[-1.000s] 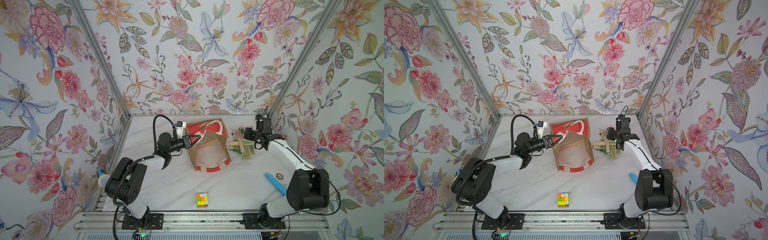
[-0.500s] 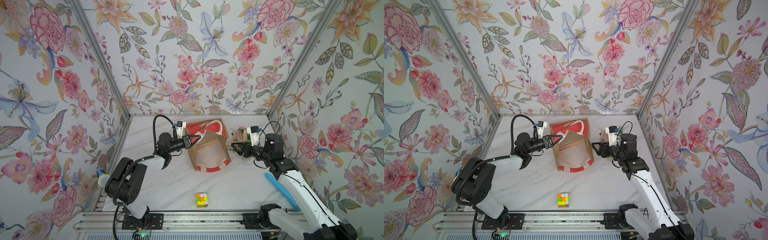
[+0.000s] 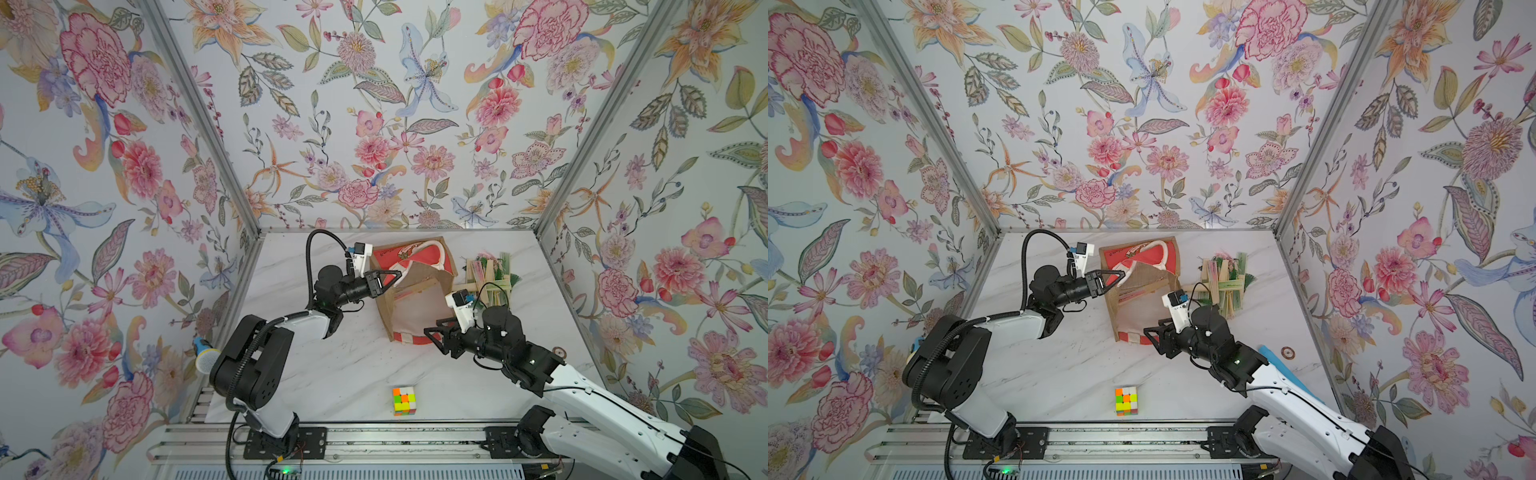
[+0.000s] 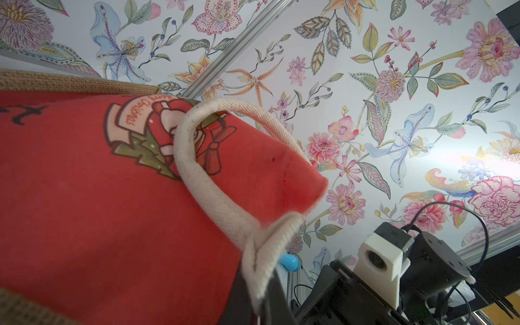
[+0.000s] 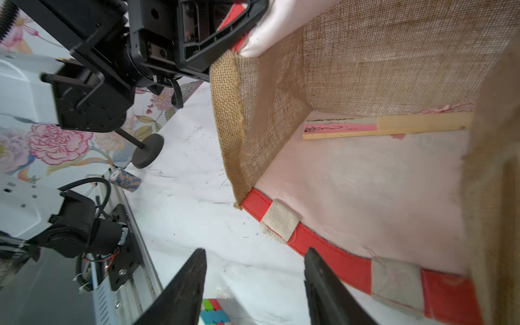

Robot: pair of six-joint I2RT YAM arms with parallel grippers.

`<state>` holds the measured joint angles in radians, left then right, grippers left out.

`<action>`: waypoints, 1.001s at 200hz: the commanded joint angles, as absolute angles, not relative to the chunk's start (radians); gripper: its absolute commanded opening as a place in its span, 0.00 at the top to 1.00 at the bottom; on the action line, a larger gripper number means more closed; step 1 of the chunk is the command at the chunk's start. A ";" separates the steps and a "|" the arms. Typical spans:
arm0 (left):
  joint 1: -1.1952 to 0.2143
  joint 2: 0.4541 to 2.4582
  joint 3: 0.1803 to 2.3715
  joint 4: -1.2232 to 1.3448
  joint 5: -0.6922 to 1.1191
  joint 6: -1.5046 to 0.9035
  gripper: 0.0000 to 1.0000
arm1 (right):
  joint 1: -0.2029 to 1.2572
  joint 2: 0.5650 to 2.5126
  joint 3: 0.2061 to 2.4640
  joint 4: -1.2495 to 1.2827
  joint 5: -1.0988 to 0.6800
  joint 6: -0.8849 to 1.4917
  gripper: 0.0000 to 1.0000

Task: Take out the folding fans from the tote bags
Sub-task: Pick up the folding fan from the canvas bag.

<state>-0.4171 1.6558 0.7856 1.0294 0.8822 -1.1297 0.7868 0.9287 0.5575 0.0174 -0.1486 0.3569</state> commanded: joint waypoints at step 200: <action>-0.416 1.644 0.797 0.978 0.870 -1.098 1.00 | 0.812 1.617 0.817 0.240 0.067 0.615 0.43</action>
<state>-0.4171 1.6558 0.7856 1.0050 0.8822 -1.1137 0.8425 1.5803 0.7994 0.1646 0.1692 0.5159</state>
